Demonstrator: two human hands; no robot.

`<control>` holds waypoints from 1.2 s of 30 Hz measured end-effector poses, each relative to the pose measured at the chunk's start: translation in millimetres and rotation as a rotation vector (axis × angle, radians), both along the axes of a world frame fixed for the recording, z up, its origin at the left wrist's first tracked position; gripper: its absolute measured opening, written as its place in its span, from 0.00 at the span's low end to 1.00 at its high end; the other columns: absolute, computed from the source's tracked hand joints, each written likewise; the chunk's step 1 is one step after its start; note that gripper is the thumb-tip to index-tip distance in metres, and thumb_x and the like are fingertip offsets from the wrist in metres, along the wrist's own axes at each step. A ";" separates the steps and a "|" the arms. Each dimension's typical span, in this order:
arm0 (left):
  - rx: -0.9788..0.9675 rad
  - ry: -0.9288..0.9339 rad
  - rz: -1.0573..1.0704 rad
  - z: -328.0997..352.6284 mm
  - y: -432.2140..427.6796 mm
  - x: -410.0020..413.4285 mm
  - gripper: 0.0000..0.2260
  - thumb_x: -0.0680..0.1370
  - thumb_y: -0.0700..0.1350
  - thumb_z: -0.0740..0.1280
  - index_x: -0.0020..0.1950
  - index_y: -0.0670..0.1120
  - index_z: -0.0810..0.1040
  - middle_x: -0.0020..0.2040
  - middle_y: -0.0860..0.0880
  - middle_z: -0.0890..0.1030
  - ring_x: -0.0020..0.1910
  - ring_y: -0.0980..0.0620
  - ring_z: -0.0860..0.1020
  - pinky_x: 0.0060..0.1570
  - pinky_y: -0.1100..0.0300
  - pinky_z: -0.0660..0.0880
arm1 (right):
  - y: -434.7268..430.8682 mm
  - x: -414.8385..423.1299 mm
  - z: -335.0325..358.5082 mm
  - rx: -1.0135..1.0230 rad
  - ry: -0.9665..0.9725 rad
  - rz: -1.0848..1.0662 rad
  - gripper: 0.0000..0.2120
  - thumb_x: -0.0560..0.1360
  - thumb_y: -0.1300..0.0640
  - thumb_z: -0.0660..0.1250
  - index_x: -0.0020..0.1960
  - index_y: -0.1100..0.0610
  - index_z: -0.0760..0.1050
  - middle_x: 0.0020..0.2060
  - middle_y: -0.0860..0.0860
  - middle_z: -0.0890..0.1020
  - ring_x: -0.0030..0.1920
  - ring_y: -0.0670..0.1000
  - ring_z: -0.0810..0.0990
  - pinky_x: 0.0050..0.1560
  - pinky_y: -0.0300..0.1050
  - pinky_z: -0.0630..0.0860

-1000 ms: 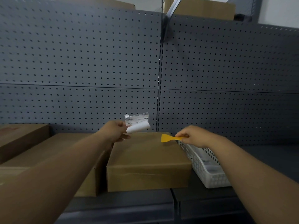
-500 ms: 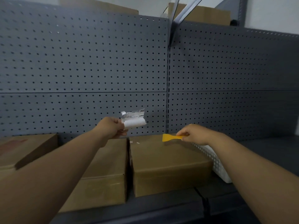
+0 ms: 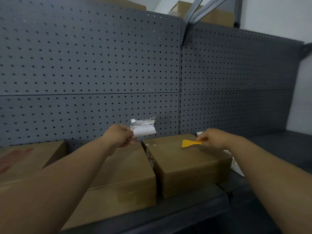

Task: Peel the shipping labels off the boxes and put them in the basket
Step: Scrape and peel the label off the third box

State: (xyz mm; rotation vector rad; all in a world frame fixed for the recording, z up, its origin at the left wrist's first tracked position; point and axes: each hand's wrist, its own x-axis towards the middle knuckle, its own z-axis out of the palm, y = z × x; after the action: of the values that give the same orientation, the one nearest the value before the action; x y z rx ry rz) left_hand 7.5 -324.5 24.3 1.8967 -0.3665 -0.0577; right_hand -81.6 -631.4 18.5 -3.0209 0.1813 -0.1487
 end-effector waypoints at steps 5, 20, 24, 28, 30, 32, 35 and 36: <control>-0.010 0.040 -0.012 -3.5 -8.7 5.5 0.04 0.78 0.37 0.61 0.47 0.42 0.76 0.41 0.44 0.82 0.35 0.51 0.80 0.33 0.62 0.73 | -6.8 1.2 1.2 -0.070 0.078 -0.072 0.12 0.77 0.61 0.60 0.56 0.55 0.79 0.53 0.53 0.80 0.47 0.51 0.73 0.44 0.40 0.69; -0.027 0.066 -0.005 -7.3 -27.5 41.5 0.07 0.78 0.37 0.60 0.45 0.45 0.76 0.39 0.46 0.82 0.34 0.53 0.81 0.33 0.63 0.74 | -17.0 49.9 6.9 -0.194 0.192 -0.021 0.13 0.77 0.59 0.59 0.57 0.57 0.79 0.56 0.56 0.80 0.47 0.53 0.76 0.47 0.44 0.73; -0.022 0.070 -0.012 -10.9 -33.0 47.9 0.06 0.78 0.37 0.61 0.46 0.43 0.76 0.38 0.46 0.82 0.32 0.54 0.81 0.33 0.62 0.72 | -19.5 53.5 16.1 -0.201 0.211 0.020 0.13 0.78 0.60 0.59 0.58 0.55 0.79 0.54 0.51 0.81 0.44 0.48 0.73 0.43 0.38 0.70; -0.021 0.070 -0.019 -13.5 -37.7 53.3 0.06 0.78 0.38 0.61 0.46 0.44 0.77 0.37 0.47 0.82 0.26 0.58 0.81 0.34 0.62 0.71 | 19.5 82.2 -0.4 -0.103 0.159 0.124 0.14 0.77 0.60 0.60 0.60 0.53 0.77 0.55 0.50 0.80 0.47 0.48 0.74 0.48 0.40 0.69; -0.021 0.064 -0.021 -12.4 -38.4 55.4 0.07 0.78 0.37 0.60 0.45 0.44 0.77 0.38 0.47 0.82 0.25 0.59 0.80 0.34 0.62 0.71 | 19.0 83.3 -2.0 -0.073 0.154 0.125 0.14 0.77 0.59 0.60 0.61 0.53 0.77 0.56 0.50 0.79 0.48 0.48 0.74 0.49 0.40 0.69; -0.020 0.062 -0.022 -11.2 -37.5 57.3 0.07 0.78 0.37 0.60 0.45 0.45 0.77 0.38 0.47 0.82 0.25 0.59 0.80 0.35 0.61 0.72 | 1.7 73.3 4.7 -0.086 0.190 0.090 0.13 0.77 0.58 0.60 0.60 0.52 0.77 0.55 0.49 0.79 0.48 0.48 0.74 0.49 0.40 0.69; -0.025 0.062 -0.013 -11.2 -36.6 58.3 0.07 0.78 0.37 0.59 0.45 0.44 0.76 0.38 0.46 0.82 0.24 0.59 0.80 0.36 0.61 0.72 | -22.6 57.5 13.2 -0.134 0.230 0.032 0.13 0.77 0.58 0.61 0.59 0.52 0.78 0.51 0.46 0.79 0.48 0.47 0.74 0.48 0.40 0.68; -0.029 0.063 -0.010 -11.4 -37.5 58.2 0.08 0.78 0.36 0.59 0.44 0.44 0.76 0.38 0.46 0.82 0.24 0.59 0.80 0.35 0.61 0.72 | -22.3 56.8 12.9 -0.137 0.226 0.031 0.13 0.77 0.58 0.61 0.59 0.52 0.78 0.51 0.46 0.79 0.48 0.47 0.74 0.48 0.40 0.69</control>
State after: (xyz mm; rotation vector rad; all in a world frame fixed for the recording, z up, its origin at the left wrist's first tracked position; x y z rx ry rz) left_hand 65.7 -361.9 12.8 1.8596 -0.3322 -0.1182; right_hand -24.8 -653.6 31.4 -3.1694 0.1493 0.1924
